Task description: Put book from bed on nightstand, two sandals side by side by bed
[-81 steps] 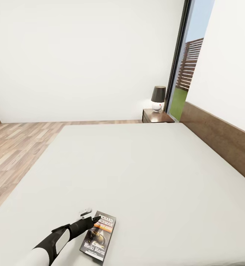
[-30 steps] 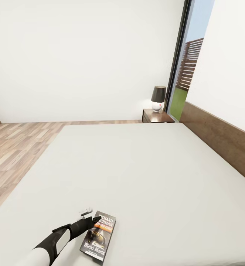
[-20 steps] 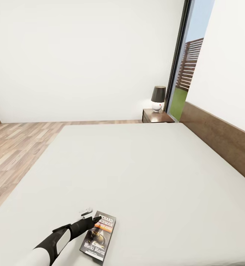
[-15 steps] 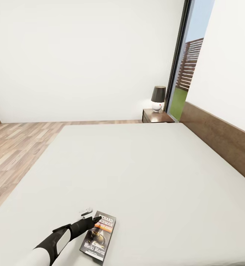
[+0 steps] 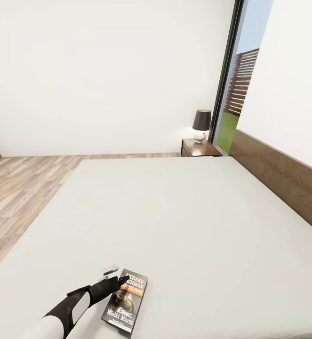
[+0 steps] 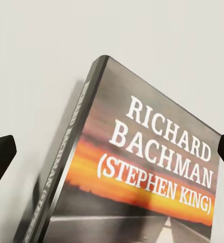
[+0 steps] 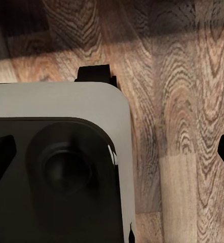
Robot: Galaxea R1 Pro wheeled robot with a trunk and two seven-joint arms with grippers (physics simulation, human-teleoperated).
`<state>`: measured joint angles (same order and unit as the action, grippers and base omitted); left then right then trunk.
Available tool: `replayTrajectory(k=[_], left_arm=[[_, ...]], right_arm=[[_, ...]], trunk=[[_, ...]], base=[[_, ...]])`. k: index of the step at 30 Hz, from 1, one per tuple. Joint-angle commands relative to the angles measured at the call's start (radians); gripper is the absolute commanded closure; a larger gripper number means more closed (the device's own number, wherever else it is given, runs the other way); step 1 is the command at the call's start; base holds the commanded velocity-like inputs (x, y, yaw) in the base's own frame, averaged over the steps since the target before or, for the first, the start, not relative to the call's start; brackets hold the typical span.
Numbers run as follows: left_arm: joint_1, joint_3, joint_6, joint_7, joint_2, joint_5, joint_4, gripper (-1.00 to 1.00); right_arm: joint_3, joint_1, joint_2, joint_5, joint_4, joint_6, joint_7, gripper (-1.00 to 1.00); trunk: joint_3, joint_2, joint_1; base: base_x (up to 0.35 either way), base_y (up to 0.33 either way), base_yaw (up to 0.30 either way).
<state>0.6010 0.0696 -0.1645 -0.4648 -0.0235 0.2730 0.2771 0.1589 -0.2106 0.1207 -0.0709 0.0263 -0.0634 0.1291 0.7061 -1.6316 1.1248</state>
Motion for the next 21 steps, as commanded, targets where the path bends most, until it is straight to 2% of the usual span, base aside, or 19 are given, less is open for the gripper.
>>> replayTrajectory(k=[1, 21], left_arm=[[0.0, 0.007, -0.01, -0.005, 0.0, 0.005, 0.001, -1.0], [0.0, 0.007, -0.01, -0.005, 0.002, 0.004, 0.0, -1.0]], right_arm=[[0.008, -0.001, 0.001, -0.007, 0.003, -0.006, 0.003, -1.0], [0.008, -0.001, 0.0, -0.007, 0.003, -0.006, 0.003, -1.0]], trunk=[[0.001, 0.0, 0.0], [0.001, 0.0, 0.0]], base=[[0.0, 0.0, 0.0], [0.0, 0.0, 0.0]])
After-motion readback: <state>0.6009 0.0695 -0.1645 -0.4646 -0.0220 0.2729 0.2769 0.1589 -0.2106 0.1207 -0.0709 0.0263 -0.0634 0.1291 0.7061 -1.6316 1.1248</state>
